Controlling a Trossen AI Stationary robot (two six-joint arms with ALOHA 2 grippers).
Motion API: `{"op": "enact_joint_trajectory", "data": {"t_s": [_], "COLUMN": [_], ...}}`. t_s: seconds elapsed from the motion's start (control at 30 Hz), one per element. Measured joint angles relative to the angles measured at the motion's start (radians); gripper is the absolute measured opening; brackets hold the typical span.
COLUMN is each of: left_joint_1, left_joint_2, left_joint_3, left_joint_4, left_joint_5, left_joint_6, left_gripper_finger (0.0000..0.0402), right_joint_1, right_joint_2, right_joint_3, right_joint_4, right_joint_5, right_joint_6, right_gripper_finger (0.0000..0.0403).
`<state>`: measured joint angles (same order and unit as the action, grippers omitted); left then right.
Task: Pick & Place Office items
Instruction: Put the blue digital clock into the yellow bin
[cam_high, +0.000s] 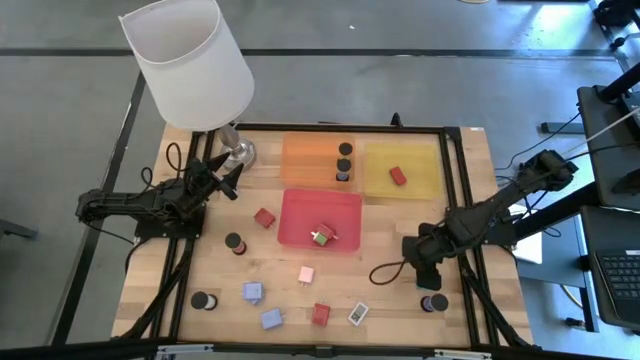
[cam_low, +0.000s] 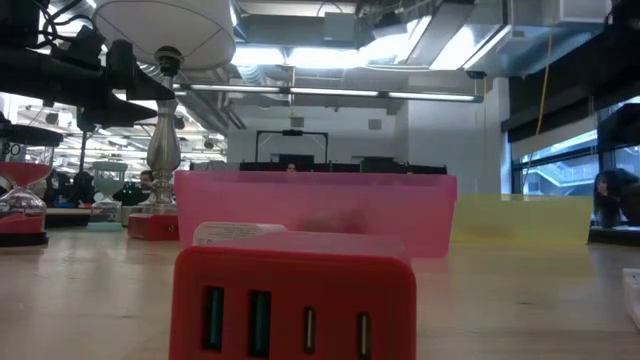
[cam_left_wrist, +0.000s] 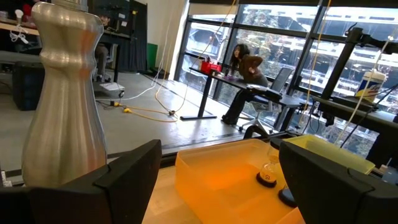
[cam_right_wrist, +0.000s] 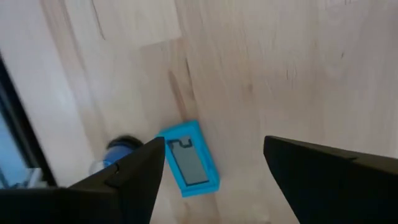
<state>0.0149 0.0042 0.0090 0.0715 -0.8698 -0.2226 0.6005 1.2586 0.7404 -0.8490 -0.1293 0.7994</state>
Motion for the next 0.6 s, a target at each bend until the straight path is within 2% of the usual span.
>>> {"op": "enact_joint_trajectory", "data": {"t_s": [0.2,0.6], "left_joint_1": [0.000,0.000], "left_joint_2": [0.000,0.000], "left_joint_3": [0.000,0.000], "left_joint_4": [0.000,0.000], "left_joint_5": [0.000,0.000], "left_joint_6": [0.000,0.000], "left_gripper_finger": [0.0322,0.0322], "right_joint_1": [0.084,0.189], "right_joint_2": [0.042,0.169], "right_joint_3": [0.000,0.004], "right_joint_4": [0.010,0.136], "right_joint_5": [0.066,0.055], "right_joint_6": [-0.065,-0.133], "right_gripper_finger": [0.0277,0.0277]}}
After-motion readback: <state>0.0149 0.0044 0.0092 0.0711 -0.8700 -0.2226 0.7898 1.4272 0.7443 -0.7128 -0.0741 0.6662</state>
